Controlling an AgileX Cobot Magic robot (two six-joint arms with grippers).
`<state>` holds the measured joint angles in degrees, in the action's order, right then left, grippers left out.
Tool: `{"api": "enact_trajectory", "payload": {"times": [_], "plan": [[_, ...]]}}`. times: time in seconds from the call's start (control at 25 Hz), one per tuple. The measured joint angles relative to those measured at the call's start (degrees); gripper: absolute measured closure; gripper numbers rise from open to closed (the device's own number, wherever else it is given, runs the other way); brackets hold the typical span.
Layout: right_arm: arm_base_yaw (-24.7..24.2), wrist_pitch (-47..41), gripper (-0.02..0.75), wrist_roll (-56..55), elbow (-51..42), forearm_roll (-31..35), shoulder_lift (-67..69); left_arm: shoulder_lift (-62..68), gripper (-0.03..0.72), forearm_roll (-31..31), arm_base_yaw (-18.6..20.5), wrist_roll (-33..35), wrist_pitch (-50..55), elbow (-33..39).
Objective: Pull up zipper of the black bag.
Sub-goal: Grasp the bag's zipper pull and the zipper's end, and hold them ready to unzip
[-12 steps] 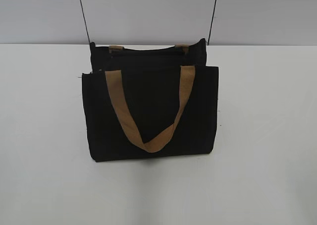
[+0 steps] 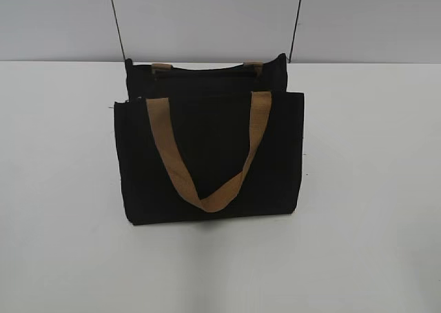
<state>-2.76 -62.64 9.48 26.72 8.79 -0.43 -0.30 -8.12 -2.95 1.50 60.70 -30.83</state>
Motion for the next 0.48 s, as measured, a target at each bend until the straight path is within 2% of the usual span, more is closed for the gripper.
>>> {"api": "enact_trajectory", "payload": {"times": [0.48], "plan": [[0.0, 0.0, 0.162, 0.0, 0.0, 0.0, 0.0, 0.0, 0.450, -0.1, 0.0, 0.0, 0.0, 0.0]]}}
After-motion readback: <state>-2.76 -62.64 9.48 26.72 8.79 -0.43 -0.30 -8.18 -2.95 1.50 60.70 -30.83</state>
